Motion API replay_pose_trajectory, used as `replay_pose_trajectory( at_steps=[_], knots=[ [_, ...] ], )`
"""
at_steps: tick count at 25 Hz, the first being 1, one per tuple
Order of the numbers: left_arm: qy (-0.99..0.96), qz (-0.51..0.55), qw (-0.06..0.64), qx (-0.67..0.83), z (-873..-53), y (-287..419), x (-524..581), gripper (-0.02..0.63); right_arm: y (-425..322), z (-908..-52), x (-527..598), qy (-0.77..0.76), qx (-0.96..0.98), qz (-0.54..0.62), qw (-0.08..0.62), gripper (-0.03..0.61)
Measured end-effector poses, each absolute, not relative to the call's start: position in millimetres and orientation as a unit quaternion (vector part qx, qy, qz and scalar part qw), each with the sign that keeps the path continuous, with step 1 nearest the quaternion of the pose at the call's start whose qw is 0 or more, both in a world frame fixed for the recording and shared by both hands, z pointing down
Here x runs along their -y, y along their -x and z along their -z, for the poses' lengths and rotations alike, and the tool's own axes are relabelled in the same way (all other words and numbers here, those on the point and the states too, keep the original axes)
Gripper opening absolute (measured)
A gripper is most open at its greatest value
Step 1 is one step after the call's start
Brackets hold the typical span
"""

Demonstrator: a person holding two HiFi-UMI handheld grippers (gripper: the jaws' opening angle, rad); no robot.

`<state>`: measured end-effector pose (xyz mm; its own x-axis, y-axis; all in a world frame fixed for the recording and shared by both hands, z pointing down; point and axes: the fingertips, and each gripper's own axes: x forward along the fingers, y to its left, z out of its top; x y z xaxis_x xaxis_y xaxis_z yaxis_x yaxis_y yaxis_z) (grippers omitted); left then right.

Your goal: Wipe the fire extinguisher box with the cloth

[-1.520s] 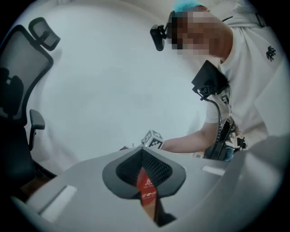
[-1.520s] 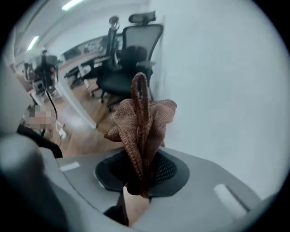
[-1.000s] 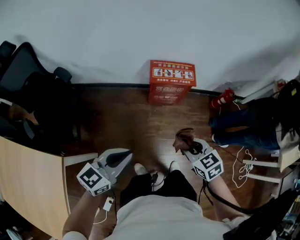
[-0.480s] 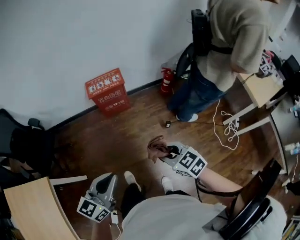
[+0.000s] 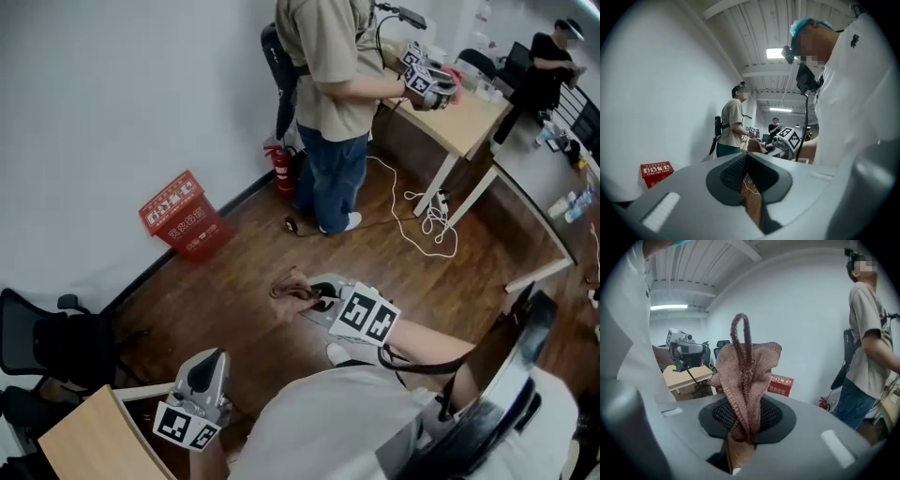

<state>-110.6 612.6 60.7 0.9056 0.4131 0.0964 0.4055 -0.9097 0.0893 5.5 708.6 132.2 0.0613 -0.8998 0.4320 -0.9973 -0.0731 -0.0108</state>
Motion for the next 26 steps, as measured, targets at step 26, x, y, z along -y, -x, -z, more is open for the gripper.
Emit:
replay_pose_trajectory(
  at_steps=[26],
  knots=[
    [-0.977, -0.062, 0.042, -0.201, -78, 244, -552, 0.000, 139, -119, -649, -0.712, 0.661, -0.158, 0.177, 0.086]
  ],
)
